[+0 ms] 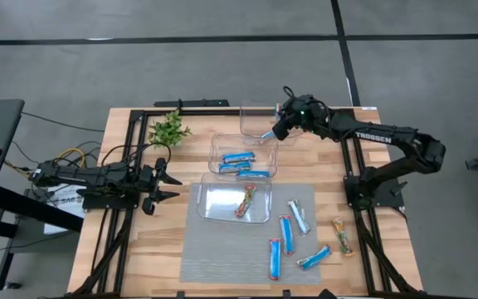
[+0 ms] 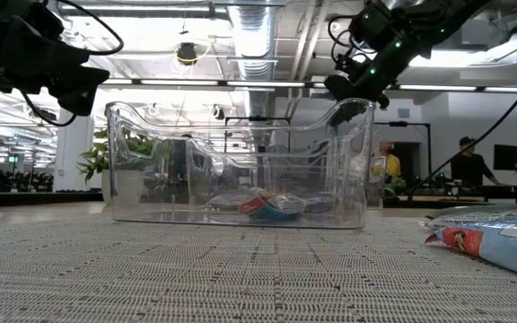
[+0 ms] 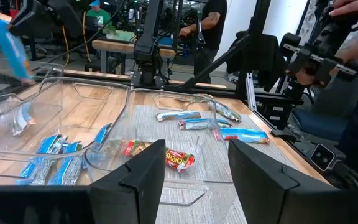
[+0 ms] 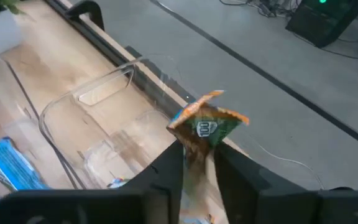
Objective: Pick and place Granola Bars by type
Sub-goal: Put the yellow granola bar into the top transparent bin
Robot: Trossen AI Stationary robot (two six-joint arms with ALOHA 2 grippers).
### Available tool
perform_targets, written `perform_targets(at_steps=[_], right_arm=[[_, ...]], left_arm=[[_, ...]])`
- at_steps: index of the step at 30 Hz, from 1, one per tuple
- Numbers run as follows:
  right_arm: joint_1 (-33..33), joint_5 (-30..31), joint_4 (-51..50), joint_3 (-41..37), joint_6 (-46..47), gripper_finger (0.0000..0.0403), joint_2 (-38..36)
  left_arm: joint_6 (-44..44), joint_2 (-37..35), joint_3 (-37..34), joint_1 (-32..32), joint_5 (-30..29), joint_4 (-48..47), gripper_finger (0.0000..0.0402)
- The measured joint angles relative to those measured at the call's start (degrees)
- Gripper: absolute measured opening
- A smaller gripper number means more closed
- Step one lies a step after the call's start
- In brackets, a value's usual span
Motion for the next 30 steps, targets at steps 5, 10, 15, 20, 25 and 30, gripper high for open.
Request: perform_targets(at_steps=[5, 10, 15, 20, 25, 30], right_arm=[[-0.13, 0.07, -0.04, 0.02, 0.0, 0.0139, -0.02], [-0.11, 0.07, -0.42, 0.02, 0.93, 0.0184, -0.02], [0.22, -0.14, -1.44, 0.02, 2.77, 0.0209, -0.17], [1.85, -0.35, -5.97, 0.04, 8.1, 0.0216, -3.16], [4.91, -0.51, -13.02, 0.04, 17.63, 0.0217, -9.16], [8.7, -3.69, -18.67, 0.04, 29.2, 0.0217, -14.86]], left_arm=[[0.25, 0.01, 0.0, 0.0, 0.0, 0.02, 0.0168], [0.17, 0.01, 0.0, 0.02, 0.0, 0.01, 0.0168], [0.13, 0.01, -0.02, 0.0, 0.0, -0.01, 0.0168], [0.24, 0.01, 0.0, 0.0, 0.0, -0.01, 0.0168], [0.3, 0.0, 0.0, 0.0, 0.0, -0.01, 0.0168], [0.15, 0.01, 0.0, 0.0, 0.0, 0.0, 0.0168]])
